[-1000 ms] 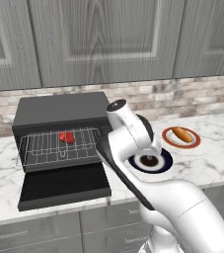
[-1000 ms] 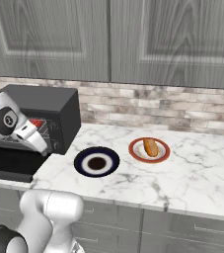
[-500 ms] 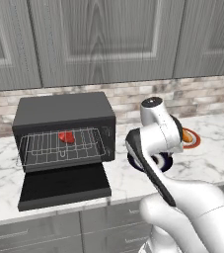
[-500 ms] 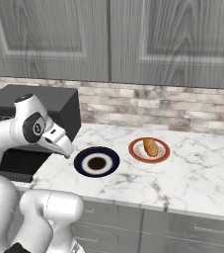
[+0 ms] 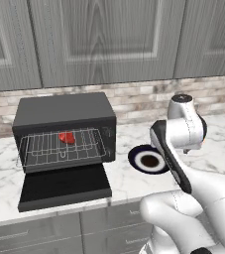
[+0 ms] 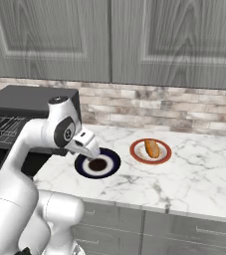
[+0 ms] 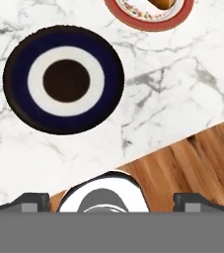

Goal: Open the toaster oven door. Place the hotdog bun on the top rack in the toaster oven and place the steak on the bottom rack.

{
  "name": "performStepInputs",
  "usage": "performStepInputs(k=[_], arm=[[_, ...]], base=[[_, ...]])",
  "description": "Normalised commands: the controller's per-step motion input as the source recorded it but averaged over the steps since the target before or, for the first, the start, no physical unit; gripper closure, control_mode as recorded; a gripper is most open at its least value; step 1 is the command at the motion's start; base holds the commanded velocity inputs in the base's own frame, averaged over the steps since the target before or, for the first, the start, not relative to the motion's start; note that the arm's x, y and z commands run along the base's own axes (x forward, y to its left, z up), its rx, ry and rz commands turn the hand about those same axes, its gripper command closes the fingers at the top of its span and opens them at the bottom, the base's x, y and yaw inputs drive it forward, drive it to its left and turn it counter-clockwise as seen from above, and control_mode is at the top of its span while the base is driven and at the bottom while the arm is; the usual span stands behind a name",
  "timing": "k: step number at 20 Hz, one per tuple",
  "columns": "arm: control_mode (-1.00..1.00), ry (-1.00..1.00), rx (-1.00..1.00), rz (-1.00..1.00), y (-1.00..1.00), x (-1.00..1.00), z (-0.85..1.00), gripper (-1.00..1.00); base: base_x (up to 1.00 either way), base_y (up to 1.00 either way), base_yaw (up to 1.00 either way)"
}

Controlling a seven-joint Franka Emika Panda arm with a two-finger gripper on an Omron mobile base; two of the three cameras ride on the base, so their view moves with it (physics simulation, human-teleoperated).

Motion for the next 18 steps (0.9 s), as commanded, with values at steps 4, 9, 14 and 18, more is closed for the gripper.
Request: performStepInputs(k=[4, 9, 14, 18], arm=[[-1.00, 0.00, 0.09, 0.11, -0.52, 0.16, 0.00, -1.00], [-1.00, 0.00, 0.04, 0.12, -0.45, 0.20, 0.00, -1.00], [-1.00, 0.00, -0.02, 0.22, -0.42, 0.28, -0.05, -1.00], [-1.00, 0.00, -0.03, 0.24, -0.42, 0.43, -0.10, -1.00]], base=[[0.00, 0.00, 0.00], [0.00, 0.00, 0.00], [0.00, 0.00, 0.00], [0.00, 0.00, 0.00]])
